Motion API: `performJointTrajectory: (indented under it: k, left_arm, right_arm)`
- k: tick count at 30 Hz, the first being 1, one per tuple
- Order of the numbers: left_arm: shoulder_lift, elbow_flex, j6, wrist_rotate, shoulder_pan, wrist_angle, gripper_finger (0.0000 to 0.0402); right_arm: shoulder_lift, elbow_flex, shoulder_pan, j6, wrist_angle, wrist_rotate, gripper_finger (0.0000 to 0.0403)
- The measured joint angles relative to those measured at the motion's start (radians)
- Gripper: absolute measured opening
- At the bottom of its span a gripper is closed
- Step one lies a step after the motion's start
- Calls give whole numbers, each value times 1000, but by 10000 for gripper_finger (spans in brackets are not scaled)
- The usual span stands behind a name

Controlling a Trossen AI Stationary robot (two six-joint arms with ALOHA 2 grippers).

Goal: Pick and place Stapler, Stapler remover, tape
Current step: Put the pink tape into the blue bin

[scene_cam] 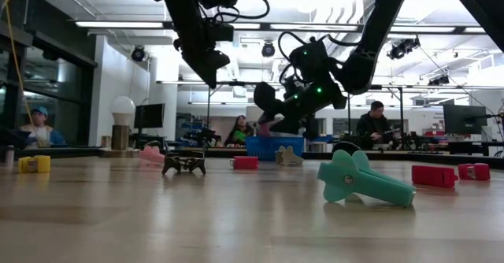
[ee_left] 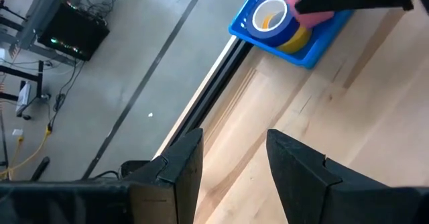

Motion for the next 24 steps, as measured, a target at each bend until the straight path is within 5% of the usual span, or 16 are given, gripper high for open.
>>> performJointTrajectory:
  k: [8, 24]
  left_arm:
    - [-26, -1, 11, -20, 0, -17, 160]
    - [-132, -1, -22, -16, 0, -69, 160]
  right_arm:
    - [0, 0, 0, -27, -1, 61, 212]
    - [-1, 0, 33, 147, -9, 181, 211]
